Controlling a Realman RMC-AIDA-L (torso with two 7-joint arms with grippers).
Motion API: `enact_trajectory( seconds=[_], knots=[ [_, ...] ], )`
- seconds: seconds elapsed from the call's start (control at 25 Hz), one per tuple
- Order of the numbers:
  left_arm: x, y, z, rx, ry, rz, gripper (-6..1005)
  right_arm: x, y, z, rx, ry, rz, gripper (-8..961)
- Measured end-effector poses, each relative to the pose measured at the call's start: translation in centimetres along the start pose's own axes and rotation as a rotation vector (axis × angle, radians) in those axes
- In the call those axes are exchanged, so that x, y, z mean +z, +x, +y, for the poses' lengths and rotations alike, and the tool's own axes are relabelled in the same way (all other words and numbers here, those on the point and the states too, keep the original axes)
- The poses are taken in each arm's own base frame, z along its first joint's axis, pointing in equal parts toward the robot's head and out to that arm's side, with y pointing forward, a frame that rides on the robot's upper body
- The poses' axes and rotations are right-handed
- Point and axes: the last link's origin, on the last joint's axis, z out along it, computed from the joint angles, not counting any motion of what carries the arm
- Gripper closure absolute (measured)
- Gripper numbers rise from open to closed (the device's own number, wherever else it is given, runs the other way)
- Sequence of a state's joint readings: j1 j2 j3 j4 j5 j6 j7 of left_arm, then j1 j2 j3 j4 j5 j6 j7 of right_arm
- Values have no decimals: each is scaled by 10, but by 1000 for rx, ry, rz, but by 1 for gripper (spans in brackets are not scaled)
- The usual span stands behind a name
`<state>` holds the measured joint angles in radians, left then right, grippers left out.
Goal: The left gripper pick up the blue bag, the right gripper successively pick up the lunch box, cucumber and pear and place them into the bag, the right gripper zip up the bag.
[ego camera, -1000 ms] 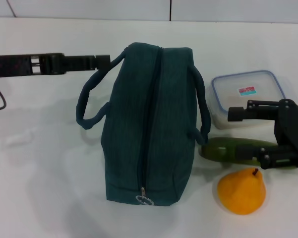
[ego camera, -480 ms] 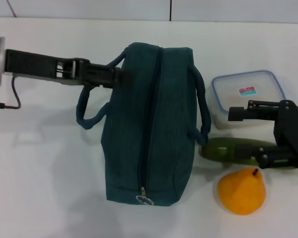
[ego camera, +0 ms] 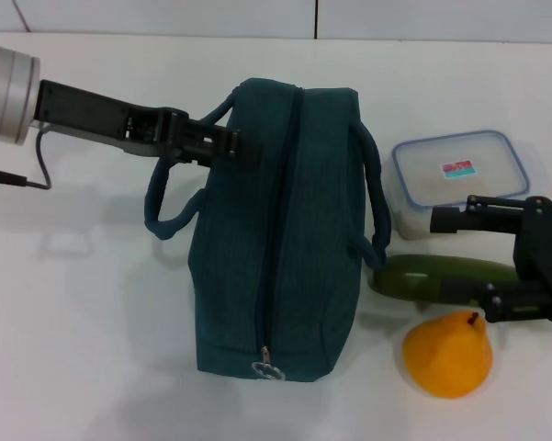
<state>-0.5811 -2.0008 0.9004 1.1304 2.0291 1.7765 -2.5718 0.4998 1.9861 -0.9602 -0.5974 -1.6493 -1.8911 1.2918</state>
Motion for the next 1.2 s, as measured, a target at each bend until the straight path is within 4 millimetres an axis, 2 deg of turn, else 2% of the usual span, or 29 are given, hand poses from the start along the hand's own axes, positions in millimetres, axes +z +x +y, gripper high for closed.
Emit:
enact_trajectory(
  seconds=[0.32, 0.6, 1.0, 1.2],
  knots=[
    [1, 2, -4, -10, 82, -35, 248, -3, 5, 3, 11, 12, -6, 193],
    [2, 3, -4, -12, 87, -44, 269, -3, 7, 6, 19, 10, -14, 194],
    [3, 2, -2, -7, 75, -47, 711, -3, 11, 9, 30, 14, -22, 196],
    [2, 0, -3, -18, 70, -43, 824, -4, 12, 9, 51, 45, -74, 197]
  ],
)
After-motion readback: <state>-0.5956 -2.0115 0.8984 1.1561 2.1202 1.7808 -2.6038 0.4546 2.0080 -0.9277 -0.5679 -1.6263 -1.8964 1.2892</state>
